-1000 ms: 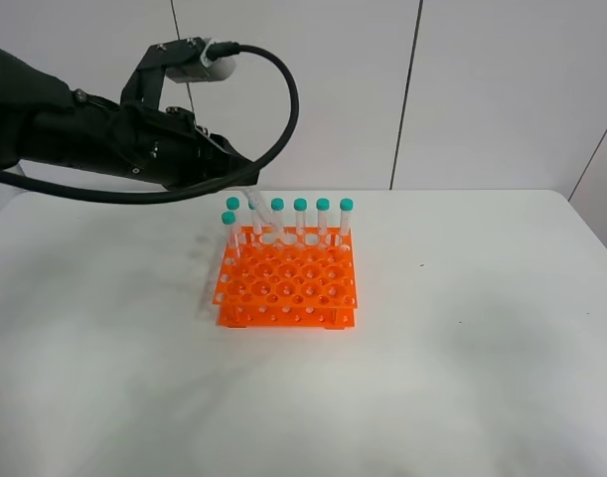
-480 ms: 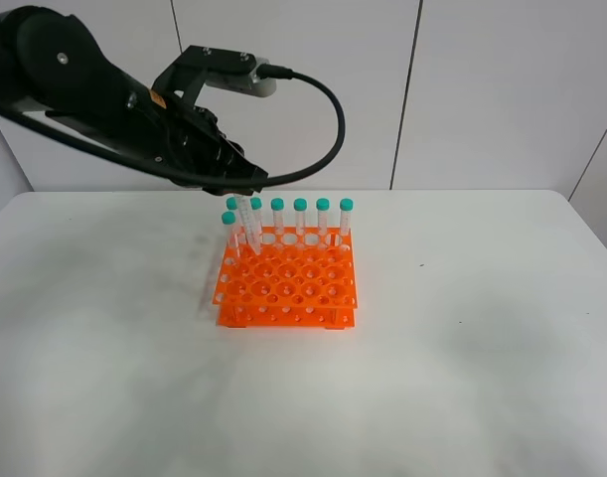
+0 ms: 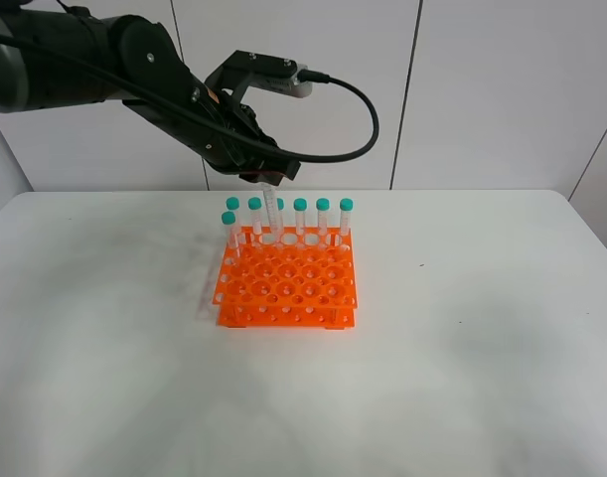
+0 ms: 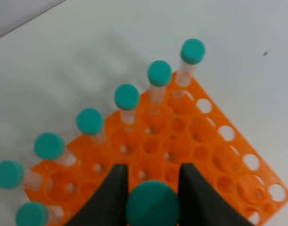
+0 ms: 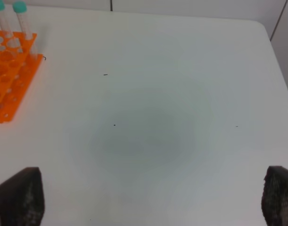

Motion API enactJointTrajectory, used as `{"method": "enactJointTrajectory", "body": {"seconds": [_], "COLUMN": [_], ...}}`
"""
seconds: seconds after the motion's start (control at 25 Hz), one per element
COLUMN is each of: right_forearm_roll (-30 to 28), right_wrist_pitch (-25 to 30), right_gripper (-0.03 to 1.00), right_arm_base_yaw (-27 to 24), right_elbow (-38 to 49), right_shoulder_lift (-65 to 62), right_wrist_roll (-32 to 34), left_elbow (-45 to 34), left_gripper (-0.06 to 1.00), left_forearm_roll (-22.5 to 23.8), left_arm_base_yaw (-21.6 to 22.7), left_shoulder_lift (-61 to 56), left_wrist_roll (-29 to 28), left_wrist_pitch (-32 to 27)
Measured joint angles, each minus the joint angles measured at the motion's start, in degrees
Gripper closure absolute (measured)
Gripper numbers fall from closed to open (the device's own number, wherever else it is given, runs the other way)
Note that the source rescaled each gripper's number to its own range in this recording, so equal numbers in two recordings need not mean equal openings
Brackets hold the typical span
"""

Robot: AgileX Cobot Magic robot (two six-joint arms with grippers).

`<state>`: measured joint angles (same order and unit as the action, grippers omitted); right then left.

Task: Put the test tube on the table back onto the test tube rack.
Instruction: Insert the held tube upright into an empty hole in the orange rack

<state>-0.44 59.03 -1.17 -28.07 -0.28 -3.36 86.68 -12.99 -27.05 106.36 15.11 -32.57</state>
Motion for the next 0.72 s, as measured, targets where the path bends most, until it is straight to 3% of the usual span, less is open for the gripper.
{"method": "enactJointTrajectory", "body": {"seconds": [0.12,0.72], "right_forearm_roll": [0.0,0.0], "right_wrist_pitch": [0.0,0.0], "right_gripper": [-0.03,-0.03], "right_arm_base_yaw": [0.0,0.0], "right_elbow": [0.0,0.0], "right_shoulder_lift": [0.0,0.0], "right_wrist_roll": [0.0,0.0], "left_elbow": [1.2,1.8], "left_gripper": [0.94,0.94], "left_forearm_roll": [2.0,3.4], "left_arm_base_yaw": [0.3,4.3], "left_shoulder_lift": [1.6,4.6], "left_wrist_roll": [0.0,0.5], "left_wrist_pitch": [0.5,3.4]}}
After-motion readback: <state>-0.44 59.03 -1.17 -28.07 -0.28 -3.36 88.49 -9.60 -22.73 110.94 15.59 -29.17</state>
